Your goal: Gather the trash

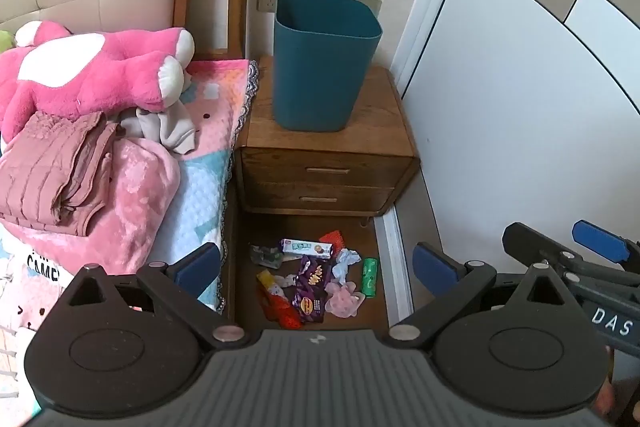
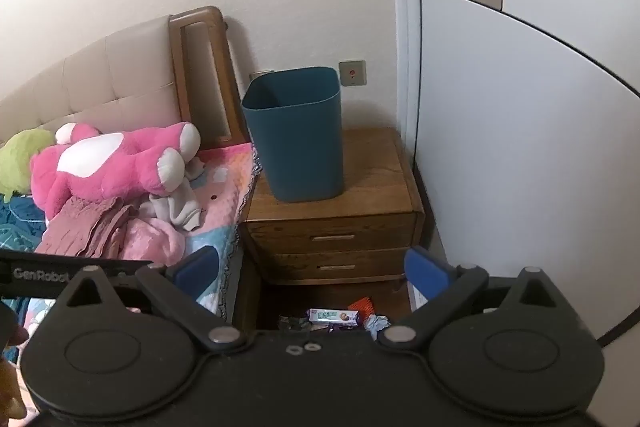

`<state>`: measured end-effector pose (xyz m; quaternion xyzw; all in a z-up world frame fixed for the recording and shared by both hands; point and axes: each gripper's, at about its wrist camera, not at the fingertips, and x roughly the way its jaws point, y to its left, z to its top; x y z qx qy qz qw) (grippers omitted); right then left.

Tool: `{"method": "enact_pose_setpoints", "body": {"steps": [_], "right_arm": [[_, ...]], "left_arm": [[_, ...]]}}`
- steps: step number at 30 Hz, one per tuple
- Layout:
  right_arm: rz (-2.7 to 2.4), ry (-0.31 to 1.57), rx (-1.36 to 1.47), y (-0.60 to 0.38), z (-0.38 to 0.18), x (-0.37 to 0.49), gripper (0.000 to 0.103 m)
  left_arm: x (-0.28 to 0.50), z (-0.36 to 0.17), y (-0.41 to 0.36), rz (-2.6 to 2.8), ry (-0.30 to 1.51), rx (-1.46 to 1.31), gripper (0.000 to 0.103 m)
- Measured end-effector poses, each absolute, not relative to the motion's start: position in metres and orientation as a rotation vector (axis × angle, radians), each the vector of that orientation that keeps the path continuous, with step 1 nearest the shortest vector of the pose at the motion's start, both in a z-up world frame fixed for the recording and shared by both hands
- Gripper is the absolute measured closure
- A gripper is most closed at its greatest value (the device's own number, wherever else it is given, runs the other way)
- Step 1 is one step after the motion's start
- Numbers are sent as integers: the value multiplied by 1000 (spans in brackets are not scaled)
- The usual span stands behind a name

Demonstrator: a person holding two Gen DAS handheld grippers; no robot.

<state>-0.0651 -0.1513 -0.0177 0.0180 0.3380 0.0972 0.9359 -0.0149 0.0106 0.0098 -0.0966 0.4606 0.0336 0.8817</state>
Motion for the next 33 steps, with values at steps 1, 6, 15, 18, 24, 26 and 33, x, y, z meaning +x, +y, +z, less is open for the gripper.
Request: {"method": "enact_pose_setpoints", "body": {"steps": [1,6,15,18,24,26,33], "right_arm": [[194,691,38,-152,-18,-64,3],[182,691,36,-150,-19,-65,3],[176,671,28,-144,-17,-71,3],[178,671,29,-145,-17,-71,3],[174,653,32,-146,-13,-73,3],[170,645,34,-147,-12,-74,3],[161,630,38,-147,-11,-79,4]], "left_arm": [[-15,11,11,71,955,-203,0],[-16,14,15,69,943,-217,0],[-14,19,16,70,935,-222,0],[-15,22,17,68,924,-217,0],[-16,27,18,63,903,-208,0],[-14,28,19,63,900,-211,0],[-15,28,21,53,883,-208,0]]}}
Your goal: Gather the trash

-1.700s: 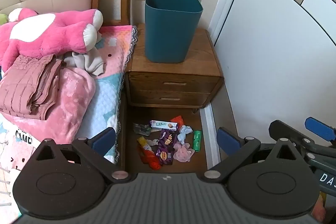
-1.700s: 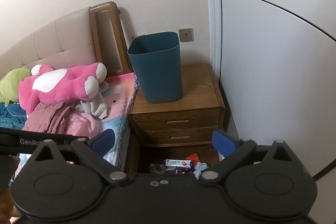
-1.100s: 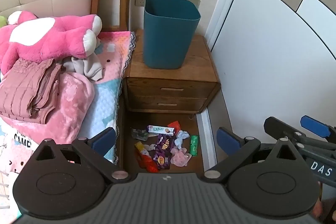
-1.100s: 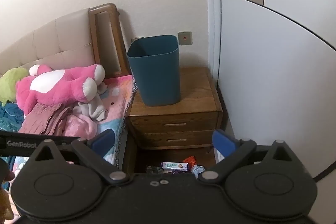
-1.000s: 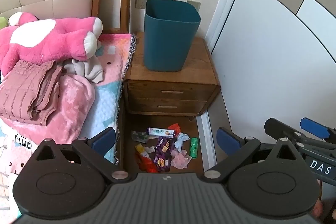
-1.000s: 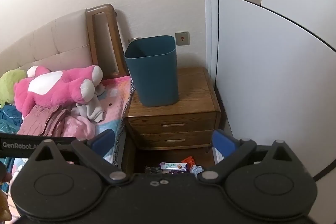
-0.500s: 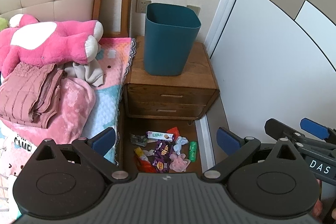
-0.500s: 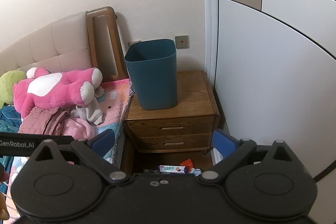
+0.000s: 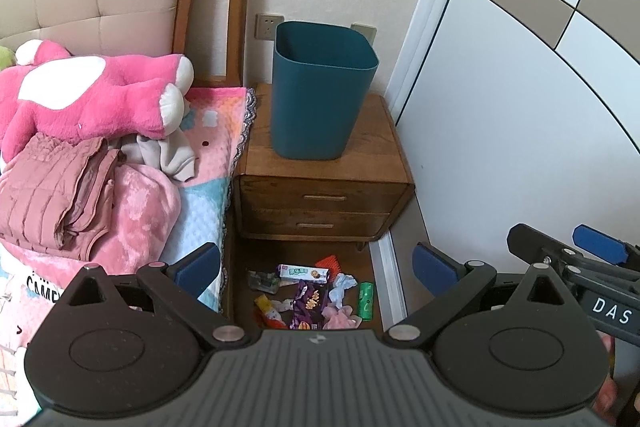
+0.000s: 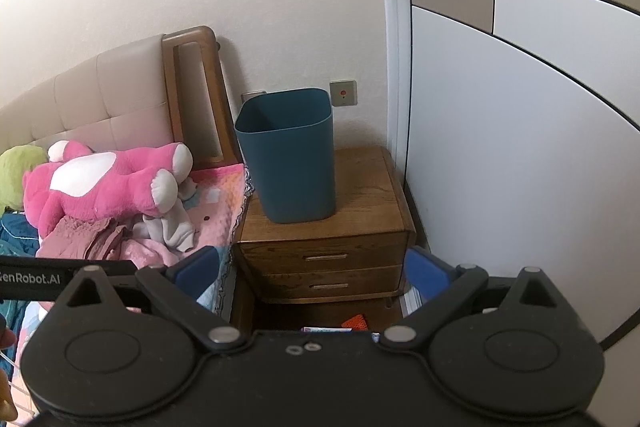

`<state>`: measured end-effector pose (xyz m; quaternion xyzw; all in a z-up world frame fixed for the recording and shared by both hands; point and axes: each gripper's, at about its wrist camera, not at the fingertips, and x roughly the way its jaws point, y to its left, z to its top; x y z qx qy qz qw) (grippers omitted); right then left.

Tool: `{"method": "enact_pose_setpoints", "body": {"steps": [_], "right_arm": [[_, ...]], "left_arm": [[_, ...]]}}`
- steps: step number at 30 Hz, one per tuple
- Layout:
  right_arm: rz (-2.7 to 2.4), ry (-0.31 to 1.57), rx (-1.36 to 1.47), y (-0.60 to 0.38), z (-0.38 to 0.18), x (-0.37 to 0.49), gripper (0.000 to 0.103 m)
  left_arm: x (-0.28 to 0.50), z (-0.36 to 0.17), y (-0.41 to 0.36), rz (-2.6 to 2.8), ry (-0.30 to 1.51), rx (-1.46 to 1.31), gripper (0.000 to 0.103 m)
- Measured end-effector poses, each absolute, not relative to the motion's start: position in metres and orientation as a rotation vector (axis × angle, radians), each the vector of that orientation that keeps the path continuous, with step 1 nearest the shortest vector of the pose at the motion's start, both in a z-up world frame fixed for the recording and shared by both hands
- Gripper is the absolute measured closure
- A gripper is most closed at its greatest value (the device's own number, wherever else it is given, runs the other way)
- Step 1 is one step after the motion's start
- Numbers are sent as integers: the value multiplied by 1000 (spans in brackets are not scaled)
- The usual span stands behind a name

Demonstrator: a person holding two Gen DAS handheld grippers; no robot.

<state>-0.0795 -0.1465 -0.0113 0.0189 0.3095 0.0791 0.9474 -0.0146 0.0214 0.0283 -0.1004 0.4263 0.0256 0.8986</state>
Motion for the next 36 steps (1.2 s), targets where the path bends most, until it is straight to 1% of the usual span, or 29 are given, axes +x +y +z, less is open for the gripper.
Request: {"method": "enact_pose_setpoints", "body": {"steps": [36], "right_arm": [[159,628,38,-139,-4,-75,4]], "left_arm": [[-6,22,29,4,894,-230,0]]}}
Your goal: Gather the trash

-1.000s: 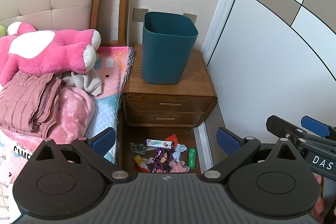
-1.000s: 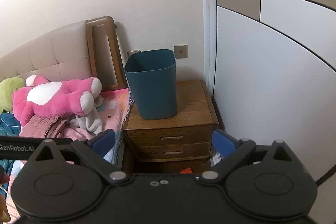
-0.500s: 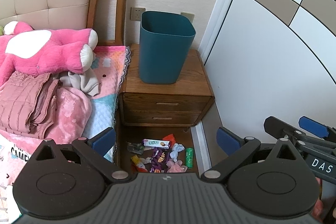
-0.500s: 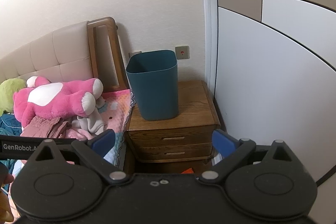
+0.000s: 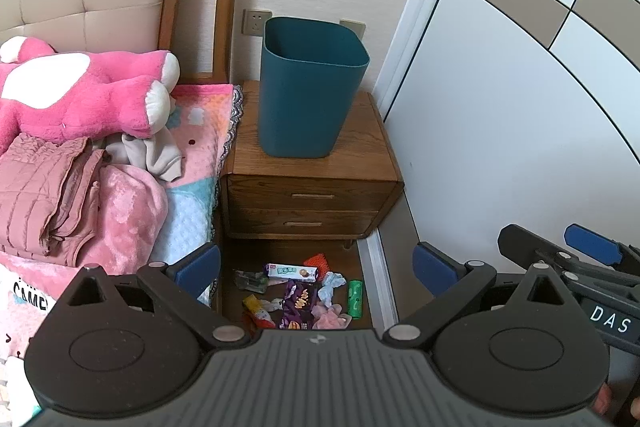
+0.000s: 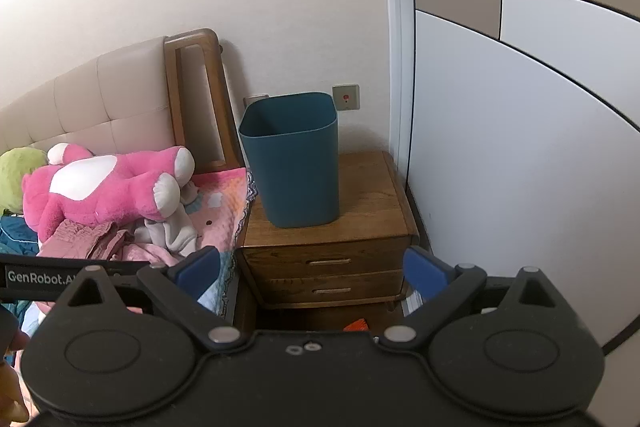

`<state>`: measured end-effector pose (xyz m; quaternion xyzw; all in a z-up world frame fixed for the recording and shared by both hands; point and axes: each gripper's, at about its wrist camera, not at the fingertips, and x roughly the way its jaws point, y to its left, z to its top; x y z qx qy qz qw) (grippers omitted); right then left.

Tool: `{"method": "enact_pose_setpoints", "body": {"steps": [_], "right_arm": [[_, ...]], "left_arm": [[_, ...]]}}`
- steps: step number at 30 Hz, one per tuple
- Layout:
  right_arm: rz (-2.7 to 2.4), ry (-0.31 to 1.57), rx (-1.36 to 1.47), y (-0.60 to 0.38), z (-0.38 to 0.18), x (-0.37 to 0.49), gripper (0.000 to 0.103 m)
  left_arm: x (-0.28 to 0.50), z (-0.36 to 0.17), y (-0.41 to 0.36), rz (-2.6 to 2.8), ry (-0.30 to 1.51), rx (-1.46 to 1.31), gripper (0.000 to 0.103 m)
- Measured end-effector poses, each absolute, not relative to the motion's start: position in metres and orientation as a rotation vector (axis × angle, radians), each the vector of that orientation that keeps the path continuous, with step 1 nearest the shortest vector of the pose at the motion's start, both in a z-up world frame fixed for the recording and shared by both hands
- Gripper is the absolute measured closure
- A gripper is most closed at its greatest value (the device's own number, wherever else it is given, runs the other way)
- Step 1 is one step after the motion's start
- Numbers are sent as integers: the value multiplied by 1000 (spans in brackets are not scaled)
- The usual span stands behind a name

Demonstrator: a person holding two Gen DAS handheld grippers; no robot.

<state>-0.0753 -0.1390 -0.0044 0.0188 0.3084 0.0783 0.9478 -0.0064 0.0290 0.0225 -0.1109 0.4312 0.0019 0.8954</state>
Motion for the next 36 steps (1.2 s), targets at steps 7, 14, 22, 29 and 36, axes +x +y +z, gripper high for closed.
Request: {"method": "enact_pose_setpoints", "body": {"steps": [7,14,22,29,36], "right_arm": [[174,658,33,-140,-12,-65,4],[179,691,62,-153,-30,-33,4],[243,744,1,-177,-84,33,4],[313,818,-69,-195,-160,118,10],[352,964,-160,-202,-250,179,12]], "left_arm": [[7,8,33,7,929,-245,0],[31,-12,38,25,936,-284,0],[80,-66,44,152,1023,-277,0],[120,-130,44,240,1088,-295,0],[155,-232,49,188,1213,-339,0]]}}
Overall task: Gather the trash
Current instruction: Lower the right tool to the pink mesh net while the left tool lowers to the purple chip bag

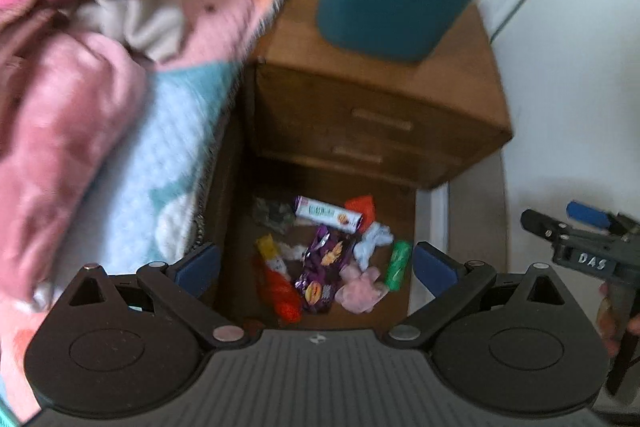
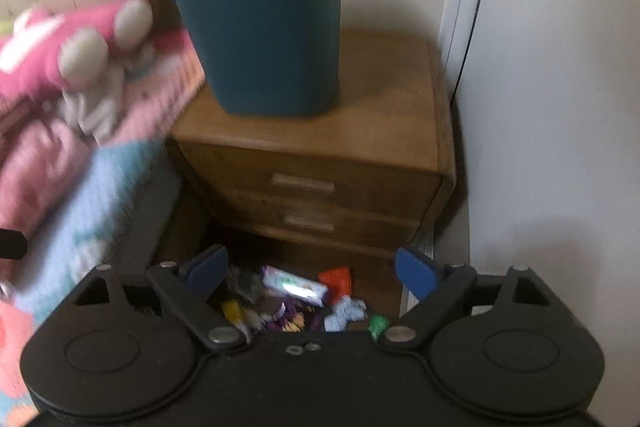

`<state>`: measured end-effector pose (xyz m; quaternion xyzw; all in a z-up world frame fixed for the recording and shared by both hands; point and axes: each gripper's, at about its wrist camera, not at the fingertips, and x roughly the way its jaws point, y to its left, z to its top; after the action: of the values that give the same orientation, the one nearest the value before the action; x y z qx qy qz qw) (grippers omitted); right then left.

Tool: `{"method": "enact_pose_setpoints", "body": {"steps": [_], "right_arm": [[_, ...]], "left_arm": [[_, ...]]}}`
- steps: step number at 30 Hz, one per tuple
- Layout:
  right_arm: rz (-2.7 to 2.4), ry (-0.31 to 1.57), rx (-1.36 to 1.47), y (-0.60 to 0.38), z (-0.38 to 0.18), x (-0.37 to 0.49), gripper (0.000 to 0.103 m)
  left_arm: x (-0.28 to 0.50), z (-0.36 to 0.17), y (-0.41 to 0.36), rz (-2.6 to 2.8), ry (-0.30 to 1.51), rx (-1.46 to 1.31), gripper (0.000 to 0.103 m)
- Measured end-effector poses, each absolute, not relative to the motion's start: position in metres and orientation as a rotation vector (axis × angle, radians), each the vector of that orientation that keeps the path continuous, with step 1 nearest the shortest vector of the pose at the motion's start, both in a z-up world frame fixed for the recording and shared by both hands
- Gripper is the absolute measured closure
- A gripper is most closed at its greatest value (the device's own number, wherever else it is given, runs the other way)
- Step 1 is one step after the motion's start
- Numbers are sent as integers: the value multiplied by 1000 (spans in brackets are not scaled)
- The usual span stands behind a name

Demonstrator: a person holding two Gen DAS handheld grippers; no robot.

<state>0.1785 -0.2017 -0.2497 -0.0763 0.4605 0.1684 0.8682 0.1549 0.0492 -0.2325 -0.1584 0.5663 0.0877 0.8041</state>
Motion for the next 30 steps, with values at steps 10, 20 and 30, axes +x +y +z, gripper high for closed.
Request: {"method": "enact_pose_setpoints", "body": {"steps": [10,20,30], "right_arm": [[287,1145,-158,-199,-387,183,15],[298,1264,-174,-213,-526,186,15],[340,1322,-190,-219,-673,200,16]], "left_arm": [[205,-410,56,134,1413,-333,0],[236,-572,30,124,1512,-336,0],[251,-739,-3,73,1629,-260,0]]}}
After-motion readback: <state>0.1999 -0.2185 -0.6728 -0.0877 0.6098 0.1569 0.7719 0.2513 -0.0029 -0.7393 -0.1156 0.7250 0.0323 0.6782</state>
